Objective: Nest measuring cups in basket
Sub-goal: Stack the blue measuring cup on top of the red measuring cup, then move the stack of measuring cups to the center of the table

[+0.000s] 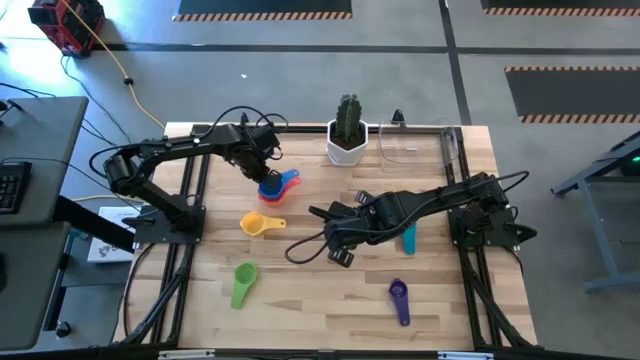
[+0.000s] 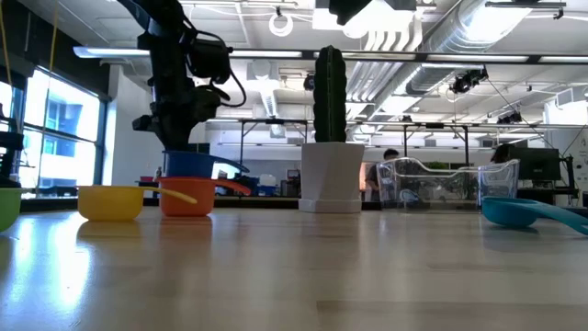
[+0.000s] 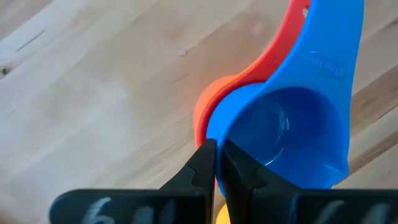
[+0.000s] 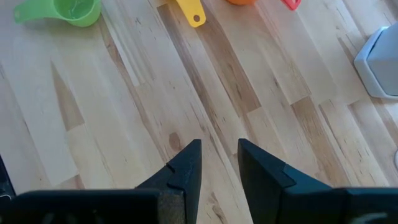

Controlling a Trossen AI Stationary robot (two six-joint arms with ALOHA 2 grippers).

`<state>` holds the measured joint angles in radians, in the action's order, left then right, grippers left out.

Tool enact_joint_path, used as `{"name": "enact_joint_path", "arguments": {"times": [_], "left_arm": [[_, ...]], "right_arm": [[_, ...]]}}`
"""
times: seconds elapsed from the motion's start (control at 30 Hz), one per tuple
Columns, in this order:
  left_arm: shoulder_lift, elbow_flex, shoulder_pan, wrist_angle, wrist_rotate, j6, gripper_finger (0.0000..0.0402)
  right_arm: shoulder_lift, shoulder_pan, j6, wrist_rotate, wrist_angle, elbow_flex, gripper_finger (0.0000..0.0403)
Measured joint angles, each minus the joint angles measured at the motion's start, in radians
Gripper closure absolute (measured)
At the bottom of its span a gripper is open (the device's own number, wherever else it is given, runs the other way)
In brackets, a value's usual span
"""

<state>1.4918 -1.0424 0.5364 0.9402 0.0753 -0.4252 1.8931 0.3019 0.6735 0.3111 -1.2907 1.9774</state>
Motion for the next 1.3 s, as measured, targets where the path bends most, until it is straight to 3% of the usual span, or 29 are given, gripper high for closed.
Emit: {"name": "enact_joint_path", "arguments": {"times": [0.57,0.87,1.17,1.3], "left_arm": [[0.0,0.0,-0.001,0.002,-0.001,0.001,0.0342],[-0.008,-0.001,-0.001,0.021,-0.003,0.081,0.0339],[-0.006,-0.001,0.052,0.021,-0.148,0.115,0.0338],[0.02,-0.001,0.068,0.023,-0.159,0.123,0.0342]], "right_arm": [[0.0,0.0,0.0,0.0,-0.001,0.0,0.0306],[0.0,0.0,0.006,0.0,-0.001,0.0,0.0306],[0.0,0.0,0.062,0.0,0.0,0.0,0.0306],[0.0,0.0,0.071,0.0,0.0,0.0,0.0306]]}}
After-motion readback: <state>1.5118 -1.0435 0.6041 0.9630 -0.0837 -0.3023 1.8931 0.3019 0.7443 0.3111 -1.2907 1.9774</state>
